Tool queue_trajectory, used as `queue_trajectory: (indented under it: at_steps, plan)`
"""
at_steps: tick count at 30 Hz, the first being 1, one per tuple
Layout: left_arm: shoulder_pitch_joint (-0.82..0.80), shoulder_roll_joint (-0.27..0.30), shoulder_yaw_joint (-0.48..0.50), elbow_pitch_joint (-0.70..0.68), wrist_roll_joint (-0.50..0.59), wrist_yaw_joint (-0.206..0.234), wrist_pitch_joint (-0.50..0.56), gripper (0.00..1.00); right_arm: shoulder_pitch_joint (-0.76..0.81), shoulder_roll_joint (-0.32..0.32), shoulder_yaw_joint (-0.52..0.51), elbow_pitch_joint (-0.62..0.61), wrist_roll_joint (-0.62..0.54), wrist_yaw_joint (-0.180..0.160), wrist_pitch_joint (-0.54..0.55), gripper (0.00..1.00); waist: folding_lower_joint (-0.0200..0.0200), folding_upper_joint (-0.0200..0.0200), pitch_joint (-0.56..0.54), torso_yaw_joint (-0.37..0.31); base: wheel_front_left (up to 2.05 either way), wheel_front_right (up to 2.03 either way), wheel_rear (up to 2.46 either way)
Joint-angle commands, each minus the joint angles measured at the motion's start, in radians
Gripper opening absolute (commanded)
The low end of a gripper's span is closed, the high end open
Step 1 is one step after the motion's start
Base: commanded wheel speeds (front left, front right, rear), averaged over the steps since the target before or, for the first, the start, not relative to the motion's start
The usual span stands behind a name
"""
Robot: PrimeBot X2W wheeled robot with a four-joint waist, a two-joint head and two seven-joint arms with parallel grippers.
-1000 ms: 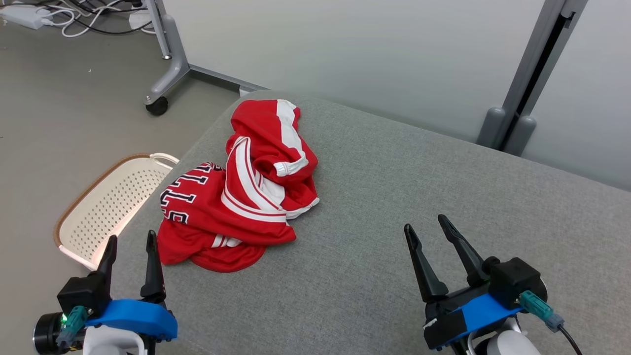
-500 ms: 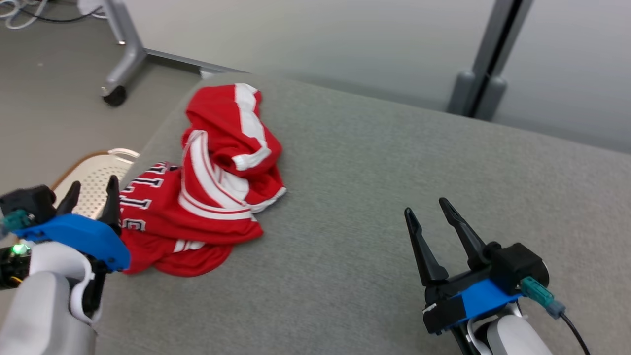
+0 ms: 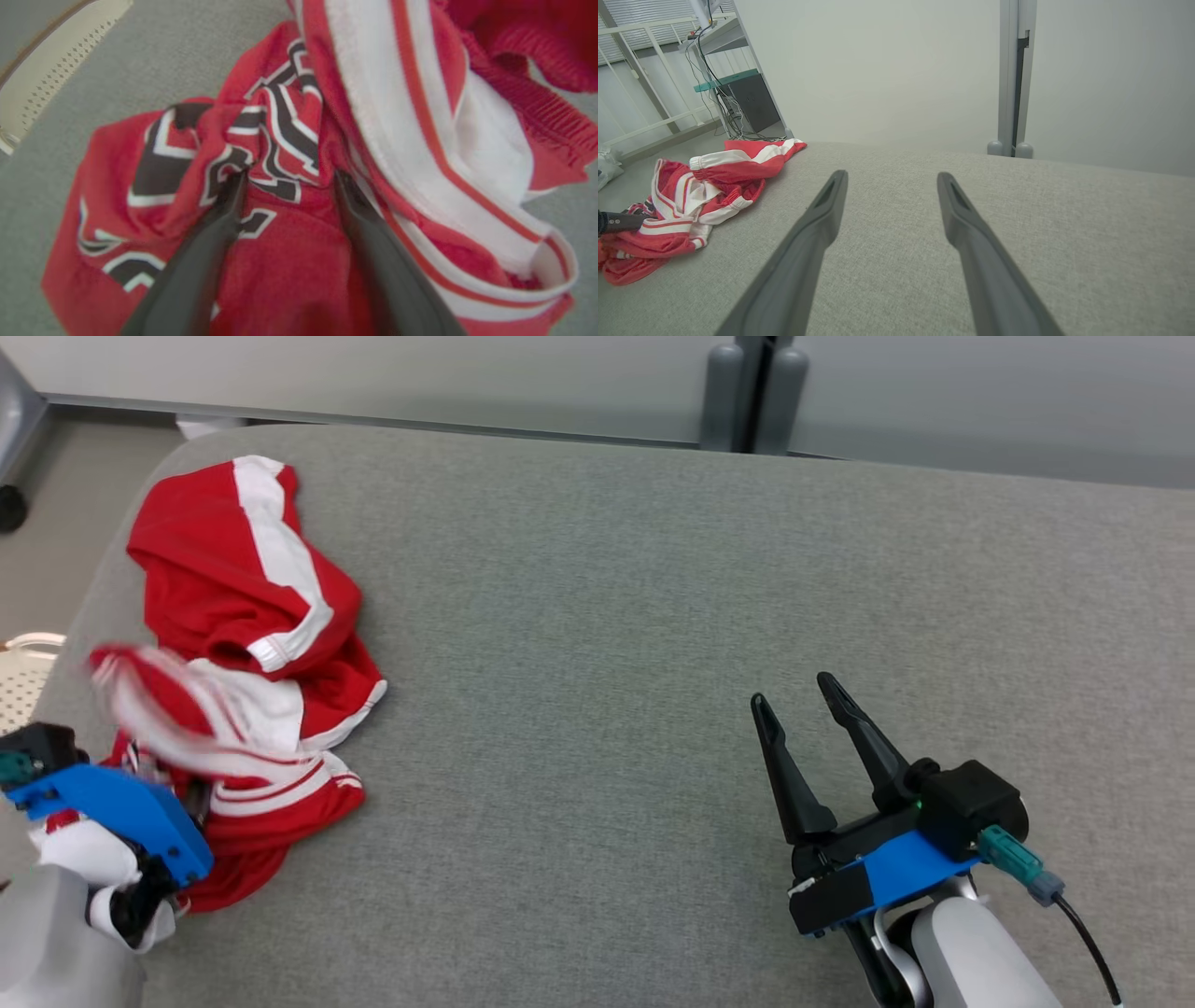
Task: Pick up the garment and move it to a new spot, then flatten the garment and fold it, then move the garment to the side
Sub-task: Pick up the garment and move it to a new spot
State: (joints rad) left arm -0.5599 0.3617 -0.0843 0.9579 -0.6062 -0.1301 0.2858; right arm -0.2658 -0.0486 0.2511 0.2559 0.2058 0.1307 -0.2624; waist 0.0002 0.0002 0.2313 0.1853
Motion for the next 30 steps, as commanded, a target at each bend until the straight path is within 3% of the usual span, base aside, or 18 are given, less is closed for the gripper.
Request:
queue_trajectory:
  at_steps: [1, 2, 4, 13, 23, 30]
  plan:
    - [-0.004, -0.003, -0.011, 0.025, -0.009, -0.001, 0.015, 1.0, -0.014, -0.003, 0.004, 0.001, 0.005, 0.0, -0.004, 1.0, -0.0002, -0.0002, -0.003, -0.011, 0.0, 0.0, 0.0]
    - [-0.002, -0.011, -0.023, 0.051, -0.024, -0.001, 0.031, 0.95, -0.015, -0.003, 0.005, 0.003, 0.005, 0.0, -0.004, 1.0, -0.0002, -0.0002, -0.002, -0.019, 0.0, 0.0, 0.0]
    - [0.004, -0.01, -0.05, 0.077, -0.042, -0.001, 0.034, 0.0, -0.019, -0.003, 0.002, 0.003, 0.006, 0.0, -0.004, 1.0, -0.0002, -0.0002, -0.001, -0.033, 0.0, 0.0, 0.0]
    - [0.023, 0.081, -0.176, -0.026, -0.092, -0.001, -0.152, 0.0, 0.01, -0.003, -0.017, -0.001, 0.022, 0.0, -0.004, 1.0, -0.0002, -0.0002, -0.044, -0.035, 0.0, 0.0, 0.0]
    - [0.009, 0.172, -0.282, -0.256, -0.122, -0.001, -0.258, 0.0, 0.053, -0.003, -0.01, -0.006, 0.036, 0.0, -0.004, 1.0, -0.0002, -0.0002, -0.123, -0.002, 0.0, 0.0, 0.0]
    - [0.043, 0.21, -0.283, -0.517, -0.078, 0.086, -0.246, 0.0, 0.088, -0.003, -0.004, -0.004, 0.055, 0.0, -0.004, 1.0, -0.0002, -0.0002, -0.193, -0.07, 0.0, 0.0, 0.0]
